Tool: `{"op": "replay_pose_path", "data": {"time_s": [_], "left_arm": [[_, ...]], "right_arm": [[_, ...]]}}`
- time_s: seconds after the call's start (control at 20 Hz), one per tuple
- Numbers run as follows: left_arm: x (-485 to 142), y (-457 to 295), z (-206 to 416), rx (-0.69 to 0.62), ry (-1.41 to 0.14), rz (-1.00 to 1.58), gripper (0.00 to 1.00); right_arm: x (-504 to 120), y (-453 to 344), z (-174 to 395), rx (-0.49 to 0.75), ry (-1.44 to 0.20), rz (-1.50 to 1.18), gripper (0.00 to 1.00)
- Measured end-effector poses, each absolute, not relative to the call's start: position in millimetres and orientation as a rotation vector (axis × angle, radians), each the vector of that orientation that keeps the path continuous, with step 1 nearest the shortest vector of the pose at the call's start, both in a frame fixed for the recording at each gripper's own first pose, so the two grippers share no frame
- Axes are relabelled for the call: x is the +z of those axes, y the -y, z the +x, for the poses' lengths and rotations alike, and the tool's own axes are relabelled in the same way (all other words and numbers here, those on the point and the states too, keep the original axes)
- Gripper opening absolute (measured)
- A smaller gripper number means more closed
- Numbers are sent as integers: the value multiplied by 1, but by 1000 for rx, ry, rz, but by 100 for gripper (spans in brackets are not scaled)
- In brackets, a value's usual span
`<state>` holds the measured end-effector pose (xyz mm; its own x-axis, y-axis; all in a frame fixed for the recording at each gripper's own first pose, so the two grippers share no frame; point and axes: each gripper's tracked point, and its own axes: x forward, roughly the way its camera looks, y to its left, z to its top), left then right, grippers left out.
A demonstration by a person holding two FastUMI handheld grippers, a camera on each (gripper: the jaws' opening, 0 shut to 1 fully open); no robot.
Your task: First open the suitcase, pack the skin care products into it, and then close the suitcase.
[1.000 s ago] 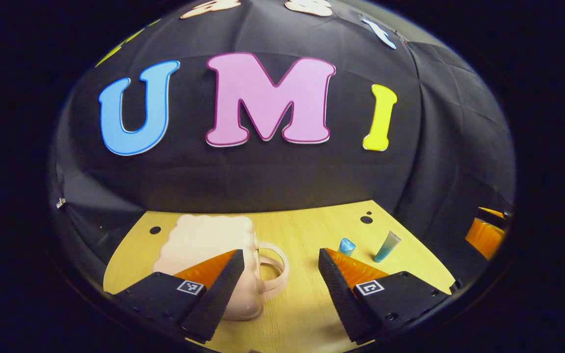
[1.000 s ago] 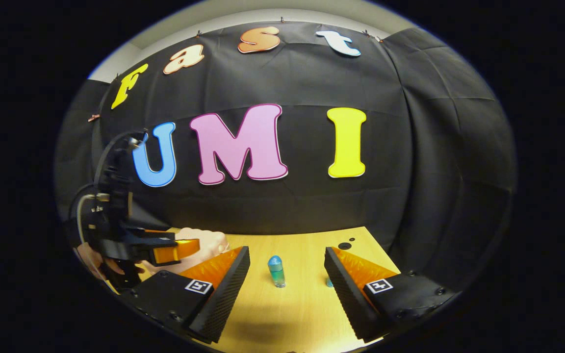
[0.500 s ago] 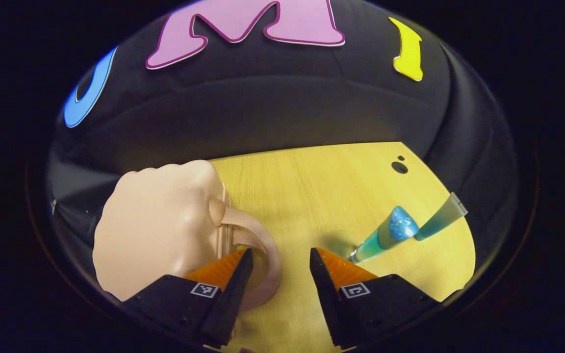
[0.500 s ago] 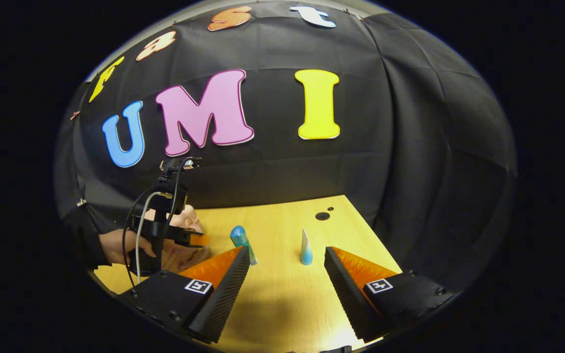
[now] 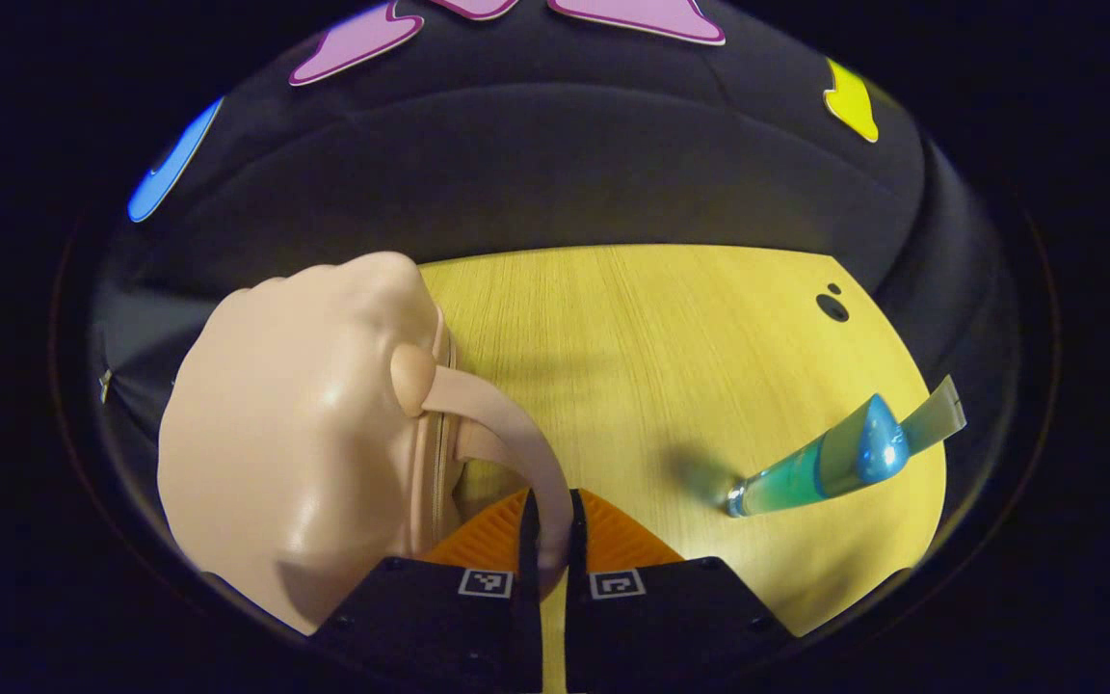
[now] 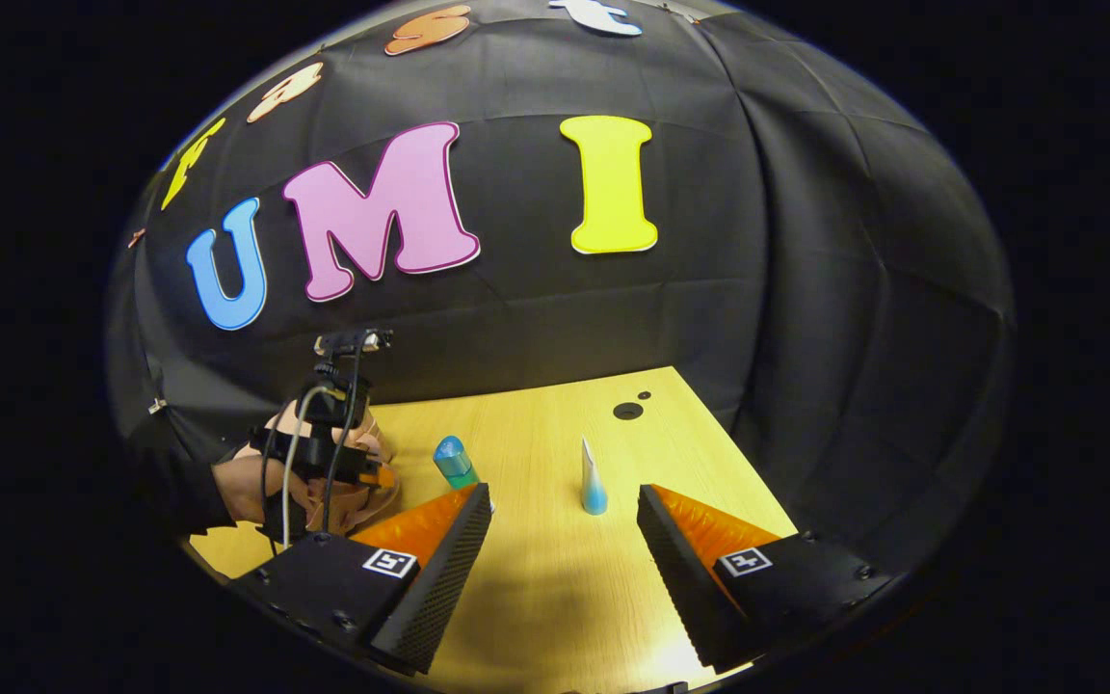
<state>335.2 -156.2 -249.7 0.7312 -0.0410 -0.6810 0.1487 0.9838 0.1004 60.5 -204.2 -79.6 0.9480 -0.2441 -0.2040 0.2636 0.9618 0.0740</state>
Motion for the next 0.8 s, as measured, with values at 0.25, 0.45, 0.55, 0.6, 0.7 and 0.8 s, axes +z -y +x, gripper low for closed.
{"op": "replay_pose_path", "data": {"time_s": [0.25, 0.45, 0.55, 0.6, 0.7, 0.8], "left_arm": [[-154, 140, 310, -185, -668, 105, 11], [-34, 44, 305, -117, -530, 146, 10], [7, -17, 306, -51, -477, 185, 11], [19, -49, 307, -16, -463, 194, 10], [33, -116, 312, 59, -436, 213, 10], [29, -184, 321, 110, -428, 233, 10]], "right_arm": [[-74, 179, 66, -186, -202, 100, 97], [-66, 156, 77, -137, -190, 70, 97], [-62, 145, 82, -120, -179, 75, 97], [-60, 139, 85, -114, -178, 74, 97], [-57, 130, 86, -113, -177, 60, 97], [-51, 121, 85, -120, -175, 31, 97]]}}
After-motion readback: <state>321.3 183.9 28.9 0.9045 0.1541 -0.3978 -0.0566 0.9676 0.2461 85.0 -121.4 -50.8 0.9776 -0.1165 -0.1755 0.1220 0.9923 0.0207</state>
